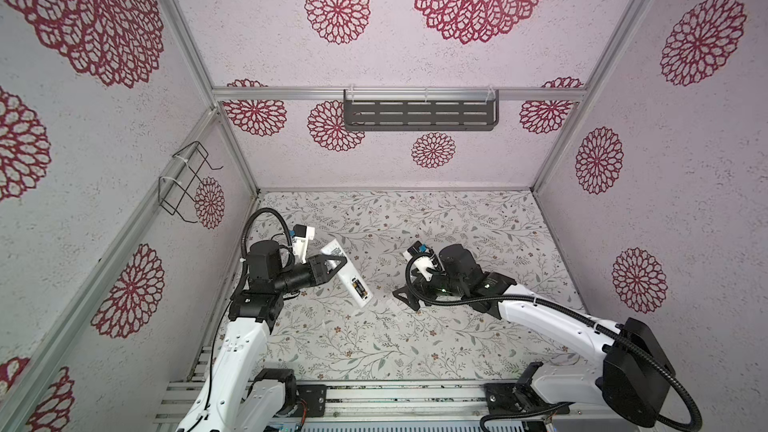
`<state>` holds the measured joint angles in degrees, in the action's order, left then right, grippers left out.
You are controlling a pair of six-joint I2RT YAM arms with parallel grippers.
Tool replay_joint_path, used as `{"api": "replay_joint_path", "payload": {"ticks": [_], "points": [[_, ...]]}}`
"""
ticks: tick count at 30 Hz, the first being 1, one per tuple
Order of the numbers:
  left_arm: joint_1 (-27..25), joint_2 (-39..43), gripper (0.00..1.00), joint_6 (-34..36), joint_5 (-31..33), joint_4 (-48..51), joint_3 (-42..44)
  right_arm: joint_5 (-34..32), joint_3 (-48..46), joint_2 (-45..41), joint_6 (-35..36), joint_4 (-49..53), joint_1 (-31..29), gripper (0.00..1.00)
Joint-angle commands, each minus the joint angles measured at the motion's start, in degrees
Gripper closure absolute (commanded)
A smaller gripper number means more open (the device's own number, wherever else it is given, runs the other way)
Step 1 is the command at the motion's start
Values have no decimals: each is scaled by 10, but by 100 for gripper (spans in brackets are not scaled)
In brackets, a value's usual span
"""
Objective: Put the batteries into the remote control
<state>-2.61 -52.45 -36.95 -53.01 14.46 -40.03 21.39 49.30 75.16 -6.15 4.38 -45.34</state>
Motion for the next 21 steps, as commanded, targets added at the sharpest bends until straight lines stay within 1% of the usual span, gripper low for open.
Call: {"api": "replay_joint_path", "payload": {"ticks": [1,4,8,13,17,21], "points": [[-17,-11,100,22,-79,0,-12,117,34,17,-13,-11,-3,1],[-45,-10,100,25,-72,-1,-12,153,44,38,-32,-47,-15,1],[-65,-6,100,27,-51,-2,-9,170,61,65,-55,-87,-33,1],[-71,-10,100,26,-47,-3,-8,166,70,80,-69,-116,-52,1],[-70,-11,100,28,-42,-3,-9,161,67,80,-80,-132,-57,2],[-72,-8,100,26,-44,-3,-8,159,69,86,-81,-135,-60,5]]}}
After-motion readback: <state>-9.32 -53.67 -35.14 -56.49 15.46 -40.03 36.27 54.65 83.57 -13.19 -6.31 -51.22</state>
